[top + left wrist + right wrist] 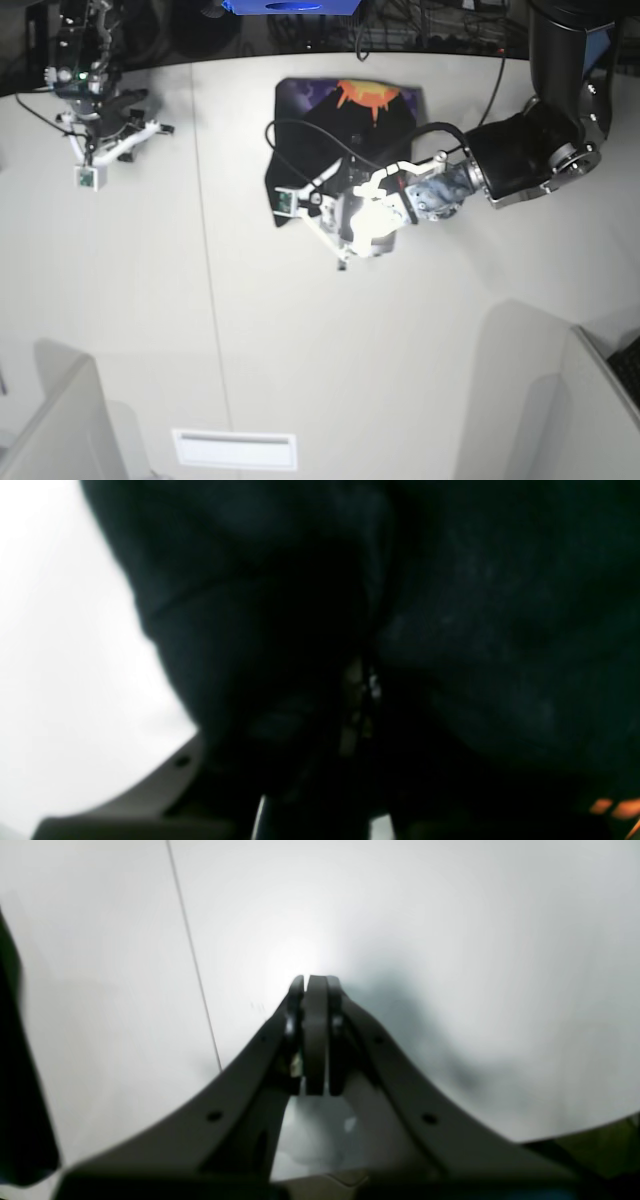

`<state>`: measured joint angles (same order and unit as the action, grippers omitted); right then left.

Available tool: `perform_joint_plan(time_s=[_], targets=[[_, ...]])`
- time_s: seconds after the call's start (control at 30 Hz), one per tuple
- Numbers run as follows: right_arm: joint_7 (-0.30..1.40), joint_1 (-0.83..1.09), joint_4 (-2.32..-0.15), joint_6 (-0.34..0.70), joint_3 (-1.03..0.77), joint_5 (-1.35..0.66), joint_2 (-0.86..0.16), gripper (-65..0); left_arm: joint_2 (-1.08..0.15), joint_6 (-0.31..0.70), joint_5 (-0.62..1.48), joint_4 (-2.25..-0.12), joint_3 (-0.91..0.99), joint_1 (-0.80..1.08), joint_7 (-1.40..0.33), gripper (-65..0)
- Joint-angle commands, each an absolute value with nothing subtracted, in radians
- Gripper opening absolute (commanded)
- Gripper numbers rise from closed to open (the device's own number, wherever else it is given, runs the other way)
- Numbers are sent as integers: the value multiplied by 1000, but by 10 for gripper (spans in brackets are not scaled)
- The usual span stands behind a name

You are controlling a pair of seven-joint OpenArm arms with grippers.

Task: Fold the T-shirt properly
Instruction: 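Drag the folded bundle with the left gripper toward the table center and flatten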

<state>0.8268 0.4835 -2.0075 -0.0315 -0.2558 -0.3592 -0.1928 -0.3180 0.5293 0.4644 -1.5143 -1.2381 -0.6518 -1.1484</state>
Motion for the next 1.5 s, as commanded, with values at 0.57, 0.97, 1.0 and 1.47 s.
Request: perform_joint_plan(time_s=[0.57, 0.97, 1.0, 1.47], targets=[[805, 501, -2025, -31, -262, -360, -180, -650, -209, 698, 289, -1314, -967, -556, -1150, -650], [805, 493, -2025, -31, -262, -360, -180, -650, -213, 698, 288, -1314, -960, -518, -1155, -650], [805, 493, -2025, -31, -262, -360, -180, -650, -213, 698, 288, -1314, -960, -516, -1155, -650], [805, 495, -2025, -31, -262, -360, -180, -650, -214, 698, 292, -1376, -960, -545, -1191, -512]])
